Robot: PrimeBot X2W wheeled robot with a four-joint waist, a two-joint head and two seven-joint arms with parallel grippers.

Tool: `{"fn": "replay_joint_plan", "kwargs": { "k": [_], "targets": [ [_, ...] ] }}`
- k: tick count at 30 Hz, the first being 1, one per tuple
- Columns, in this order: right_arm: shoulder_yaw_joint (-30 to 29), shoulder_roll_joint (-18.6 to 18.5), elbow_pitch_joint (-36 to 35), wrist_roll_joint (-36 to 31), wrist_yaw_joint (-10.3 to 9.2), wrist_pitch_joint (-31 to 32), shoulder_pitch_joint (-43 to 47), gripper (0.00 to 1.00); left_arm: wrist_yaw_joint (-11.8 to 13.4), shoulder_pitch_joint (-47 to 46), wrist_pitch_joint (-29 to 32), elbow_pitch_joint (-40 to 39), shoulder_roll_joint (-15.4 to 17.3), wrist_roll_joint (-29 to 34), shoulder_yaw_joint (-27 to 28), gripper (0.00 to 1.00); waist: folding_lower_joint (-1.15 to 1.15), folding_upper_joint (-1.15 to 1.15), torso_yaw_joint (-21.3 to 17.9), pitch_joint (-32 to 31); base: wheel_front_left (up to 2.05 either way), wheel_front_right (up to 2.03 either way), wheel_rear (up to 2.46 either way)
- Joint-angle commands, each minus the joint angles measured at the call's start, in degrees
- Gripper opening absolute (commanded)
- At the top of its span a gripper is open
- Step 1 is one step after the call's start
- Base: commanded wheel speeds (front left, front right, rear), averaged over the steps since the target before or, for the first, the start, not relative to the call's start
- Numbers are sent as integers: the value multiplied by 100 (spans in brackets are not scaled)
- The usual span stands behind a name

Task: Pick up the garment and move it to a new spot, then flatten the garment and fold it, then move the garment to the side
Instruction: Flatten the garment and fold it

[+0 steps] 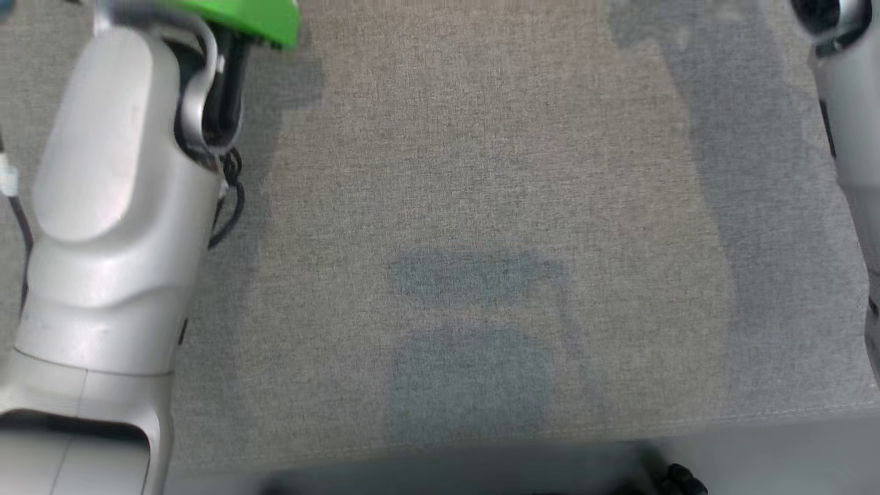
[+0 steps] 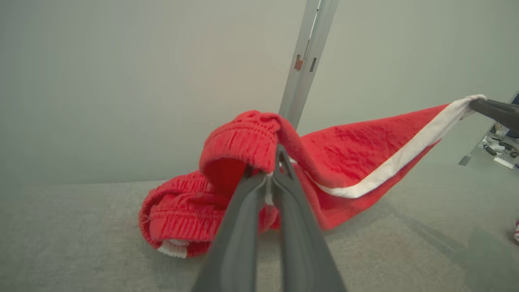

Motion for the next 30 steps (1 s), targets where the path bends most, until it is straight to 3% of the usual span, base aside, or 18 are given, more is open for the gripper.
{"fn": "replay_joint_plan", "kwargs": {
  "k": [1,6,9,19,30],
  "targets": [
    [-14,-89,-113,27,-3,125,215,0,-21,150,48,-31,59,-74,-5,0,0,0,-33,-479,0,0,0],
    [-243,-384,-1080,58,-4,1555,1527,0,18,1084,532,-169,62,-295,-178,0,0,0,-20,-1120,0,0,0],
    [-440,-379,-1545,133,-4,2243,2212,0,77,1613,877,-218,40,-427,-315,0,0,0,-20,-1427,0,0,0],
    [-804,-282,-2389,86,-4,3770,3972,0,573,3103,1745,-556,289,-400,-710,0,0,0,41,-2308,0,0,0],
    [-405,-665,-3334,526,-4,5547,5438,0,1183,4555,2422,-1336,533,-363,-1096,0,0,0,118,-2926,0,0,0]
  ]
}}
